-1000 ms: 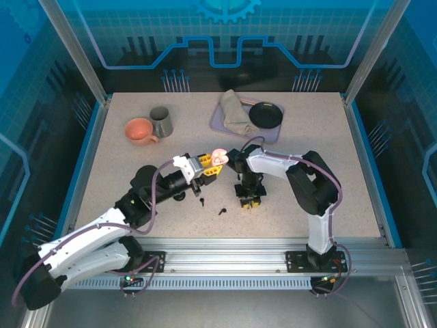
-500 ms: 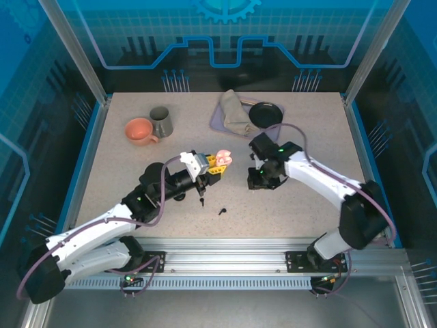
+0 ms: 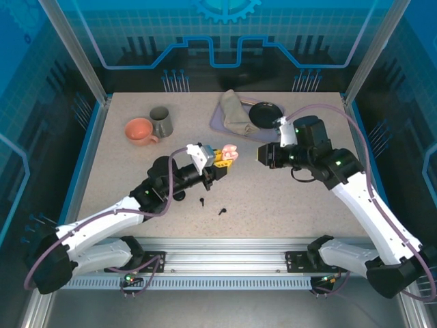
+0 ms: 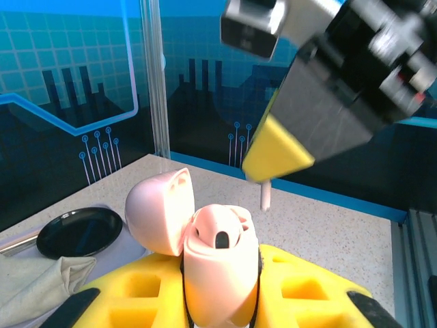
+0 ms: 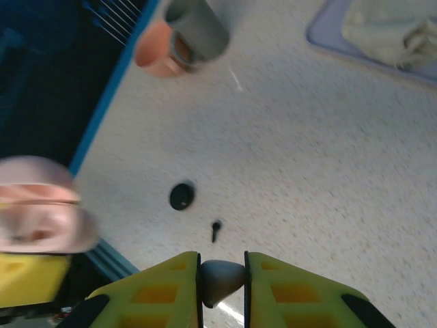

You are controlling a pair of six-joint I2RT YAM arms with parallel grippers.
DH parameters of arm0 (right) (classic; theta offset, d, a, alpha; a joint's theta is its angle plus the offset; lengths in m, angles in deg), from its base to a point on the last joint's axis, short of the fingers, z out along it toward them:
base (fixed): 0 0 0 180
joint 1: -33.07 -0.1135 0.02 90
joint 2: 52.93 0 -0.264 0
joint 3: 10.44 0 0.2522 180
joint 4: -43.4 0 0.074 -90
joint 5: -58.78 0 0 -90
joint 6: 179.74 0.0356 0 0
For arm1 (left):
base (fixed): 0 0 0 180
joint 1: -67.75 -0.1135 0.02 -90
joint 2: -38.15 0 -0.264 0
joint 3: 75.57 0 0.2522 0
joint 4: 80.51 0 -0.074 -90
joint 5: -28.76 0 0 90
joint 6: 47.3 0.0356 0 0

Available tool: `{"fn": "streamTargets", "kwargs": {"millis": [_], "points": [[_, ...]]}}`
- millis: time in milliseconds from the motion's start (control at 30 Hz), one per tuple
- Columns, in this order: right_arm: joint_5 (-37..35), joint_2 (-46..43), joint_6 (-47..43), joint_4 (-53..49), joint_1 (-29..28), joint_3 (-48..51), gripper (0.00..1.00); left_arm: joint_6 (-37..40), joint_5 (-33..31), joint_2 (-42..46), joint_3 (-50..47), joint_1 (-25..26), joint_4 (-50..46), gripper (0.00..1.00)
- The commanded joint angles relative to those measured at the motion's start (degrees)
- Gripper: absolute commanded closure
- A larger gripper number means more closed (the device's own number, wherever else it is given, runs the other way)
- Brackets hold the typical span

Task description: Insert the wireless bluetooth earbuds into the charging case

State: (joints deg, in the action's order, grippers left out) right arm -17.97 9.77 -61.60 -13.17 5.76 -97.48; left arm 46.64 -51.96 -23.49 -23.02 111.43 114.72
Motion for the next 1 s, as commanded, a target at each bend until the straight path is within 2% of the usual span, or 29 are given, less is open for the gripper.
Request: {"fn": "streamTargets", "kwargs": {"millis": [0, 267, 600, 967], "points": [[4.5, -1.0, -1.7, -1.1, 0.7, -4.3, 0.79, -1.0, 1.6, -1.2, 2.3, 0.3, 3.9, 1.0], [5.9, -0.4, -0.3, -1.2, -1.2, -8.4, 0.8, 1.3, 5.6, -3.5, 3.2, 0.3, 6.0, 1.0], [4.7, 2.3, -0.8, -1.7, -6.6, -10.6, 0.8, 2.0, 6.1, -4.2, 3.6, 0.3, 6.6, 1.0], [3.4, 4.3, -1.2, -1.7, -7.5, -10.8, 0.8, 2.1, 7.0, -4.0, 3.1, 0.3, 7.3, 1.0]]}}
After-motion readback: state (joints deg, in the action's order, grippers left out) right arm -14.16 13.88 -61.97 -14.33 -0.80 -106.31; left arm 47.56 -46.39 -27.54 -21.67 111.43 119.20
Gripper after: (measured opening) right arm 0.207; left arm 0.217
